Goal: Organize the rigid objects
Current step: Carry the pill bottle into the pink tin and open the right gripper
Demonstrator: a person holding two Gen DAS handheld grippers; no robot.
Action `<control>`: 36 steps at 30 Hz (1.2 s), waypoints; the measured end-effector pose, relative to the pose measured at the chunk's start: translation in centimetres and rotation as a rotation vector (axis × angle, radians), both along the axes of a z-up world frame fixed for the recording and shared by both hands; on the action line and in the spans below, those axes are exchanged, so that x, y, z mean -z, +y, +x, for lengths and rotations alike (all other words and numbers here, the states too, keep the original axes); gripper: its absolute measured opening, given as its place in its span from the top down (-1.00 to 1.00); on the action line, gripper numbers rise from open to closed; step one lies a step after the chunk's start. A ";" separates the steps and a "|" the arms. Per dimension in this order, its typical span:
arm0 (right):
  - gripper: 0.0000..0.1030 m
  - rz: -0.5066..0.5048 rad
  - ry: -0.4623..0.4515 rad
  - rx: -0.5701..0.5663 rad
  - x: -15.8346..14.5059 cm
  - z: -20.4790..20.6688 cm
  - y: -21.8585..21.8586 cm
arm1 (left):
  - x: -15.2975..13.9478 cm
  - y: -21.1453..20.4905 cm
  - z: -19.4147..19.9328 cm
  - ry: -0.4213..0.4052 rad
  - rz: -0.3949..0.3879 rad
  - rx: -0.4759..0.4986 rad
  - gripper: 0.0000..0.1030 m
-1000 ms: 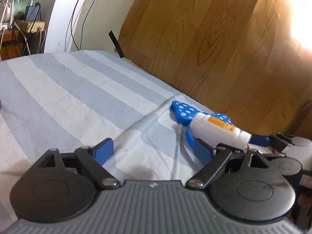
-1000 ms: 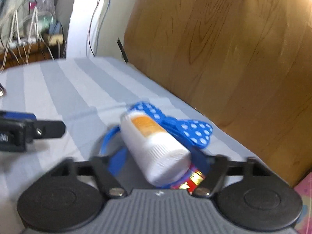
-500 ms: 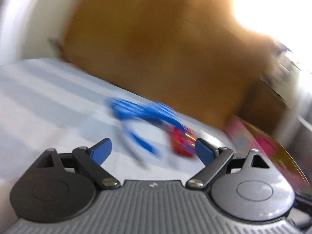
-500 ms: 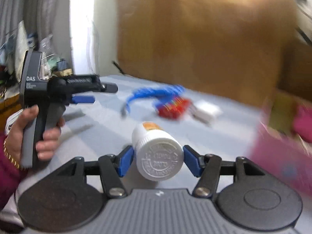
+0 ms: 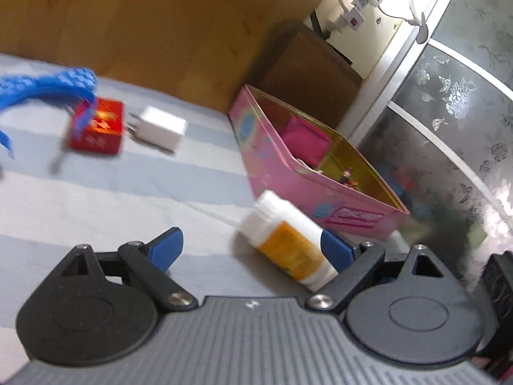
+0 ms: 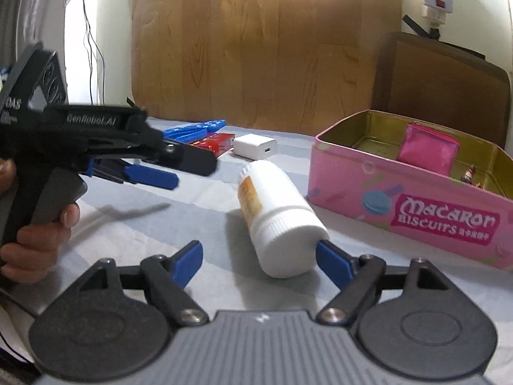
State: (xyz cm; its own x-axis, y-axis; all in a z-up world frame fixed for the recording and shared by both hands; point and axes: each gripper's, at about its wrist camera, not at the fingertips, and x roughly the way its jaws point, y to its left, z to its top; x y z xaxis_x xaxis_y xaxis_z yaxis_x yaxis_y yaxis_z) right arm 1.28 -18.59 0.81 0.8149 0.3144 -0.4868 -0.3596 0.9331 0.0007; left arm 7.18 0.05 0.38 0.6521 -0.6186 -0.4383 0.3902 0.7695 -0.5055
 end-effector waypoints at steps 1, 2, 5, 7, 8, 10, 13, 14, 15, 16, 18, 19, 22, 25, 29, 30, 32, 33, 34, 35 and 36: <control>-0.58 -0.007 0.000 0.001 0.1 0.2 0.0 | -0.1 -0.3 0.3 0.010 -0.009 0.009 -0.83; -0.59 -0.010 0.001 0.001 0.2 0.2 -0.3 | -0.2 -0.5 0.5 0.014 -0.013 0.017 -0.83; -0.59 -0.014 0.021 0.010 0.6 0.8 -0.4 | -0.8 -1.5 0.9 -0.005 0.019 0.017 -0.83; -0.59 -0.005 0.045 0.023 1.0 1.4 -0.9 | -1.2 -1.9 1.4 -0.019 0.052 0.003 -0.83; -0.59 0.006 0.057 0.032 1.1 1.7 -1.2 | -1.3 -2.0 1.8 -0.021 0.067 -0.004 -0.83; -0.59 0.033 0.076 0.048 1.2 1.9 -1.8 | -1.2 -2.2 2.1 -0.021 0.077 0.003 -0.83; -0.48 0.072 0.092 0.048 1.3 2.3 -2.2 | -0.4 -3.5 2.6 0.017 0.070 0.067 -0.60; -0.35 0.074 0.100 0.037 1.3 2.5 -2.1 | -0.1 -4.1 2.5 0.037 0.069 0.099 -0.64; -0.30 0.065 0.102 0.029 1.3 2.7 -1.8 | -0.4 -4.6 1.9 0.011 0.092 0.079 -0.64; -0.29 0.047 0.093 0.032 1.2 2.6 -1.5 | -0.9 -5.0 1.5 -0.021 0.120 0.071 -0.63; -0.29 0.038 0.045 0.040 0.6 1.8 -1.4 | -2.6 -5.3 0.8 -0.074 0.123 0.080 -0.63; -0.29 0.035 0.007 0.047 0.1 1.3 -1.6 | -3.5 -5.3 0.7 -0.100 0.105 0.092 -0.68; -0.29 0.047 -0.123 0.077 -1.9 0.2 -2.8 | -6.5 -6.3 1.1 -0.182 0.072 0.131 -0.78; -0.29 0.032 -0.203 0.147 -3.1 0.8 -4.0 | -8.4 -9.1 2.6 -0.248 0.108 0.154 -0.79; -0.29 0.053 -0.190 0.296 -3.3 5.1 -5.8 | -9.4 -13.0 5.7 -0.279 0.146 0.105 -0.86; -0.30 0.050 -0.181 0.347 -3.1 6.6 -6.0 | -9.2 -13.8 6.5 -0.276 0.169 0.060 -0.87; -0.32 0.040 -0.166 0.408 -2.4 9.4 -6.5 | -8.6 -14.5 8.0 -0.244 0.207 -0.011 -0.87; -0.33 0.038 -0.152 0.435 -2.0 10.6 -6.9 | -8.1 -14.4 8.4 -0.213 0.213 -0.034 -0.87; -0.33 0.047 -0.142 0.455 -1.6 11.0 -7.2 | -7.7 -14.2 8.7 -0.187 0.208 -0.045 -0.87; -0.33 0.074 -0.135 0.457 -1.4 11.0 -7.6 | -7.2 -13.9 8.8 -0.166 0.193 -0.048 -0.87; -0.35 0.097 -0.139 0.452 -1.1 10.5 -7.9 | -6.9 -13.6 8.6 -0.164 0.187 -0.046 -0.87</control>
State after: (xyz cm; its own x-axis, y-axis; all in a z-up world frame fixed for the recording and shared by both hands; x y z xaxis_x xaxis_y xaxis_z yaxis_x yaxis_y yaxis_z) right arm 11.81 -26.50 1.95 0.9356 -0.0470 -0.3499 0.0786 0.9940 0.0766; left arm 15.77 -13.56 7.27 0.7497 -0.5047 -0.4281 0.4176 0.8626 -0.2856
